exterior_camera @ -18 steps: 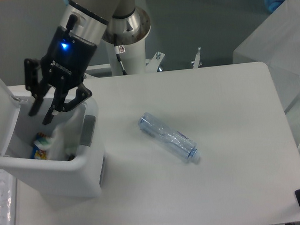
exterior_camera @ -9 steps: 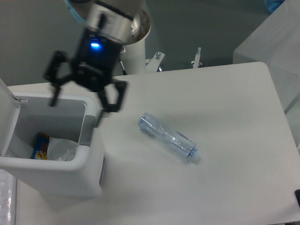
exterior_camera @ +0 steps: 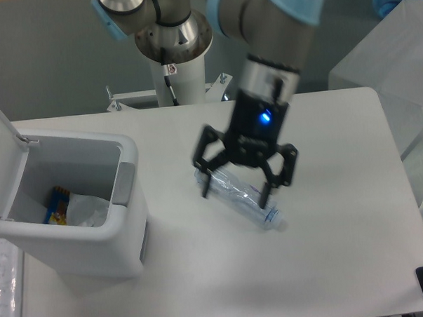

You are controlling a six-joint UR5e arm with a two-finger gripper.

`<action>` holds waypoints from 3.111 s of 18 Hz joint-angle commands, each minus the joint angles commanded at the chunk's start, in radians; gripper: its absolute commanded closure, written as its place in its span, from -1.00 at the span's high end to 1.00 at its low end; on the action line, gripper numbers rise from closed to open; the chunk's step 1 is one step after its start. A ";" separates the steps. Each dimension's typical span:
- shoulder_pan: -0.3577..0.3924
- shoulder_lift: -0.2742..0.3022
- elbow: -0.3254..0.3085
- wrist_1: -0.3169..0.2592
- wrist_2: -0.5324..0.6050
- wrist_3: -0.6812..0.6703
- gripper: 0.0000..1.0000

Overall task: Place the trash in the trash can
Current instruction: 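Move the open gripper over the clear plastic water bottle, then lower the gripper onto the bottle's cap end and close it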

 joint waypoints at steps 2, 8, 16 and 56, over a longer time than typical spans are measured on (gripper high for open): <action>-0.003 -0.038 -0.009 -0.014 0.081 0.000 1.00; -0.005 -0.094 -0.020 -0.013 0.125 -0.075 1.00; -0.005 -0.109 -0.040 -0.015 0.227 -0.150 1.00; -0.045 -0.258 -0.074 0.061 0.488 -0.413 -0.73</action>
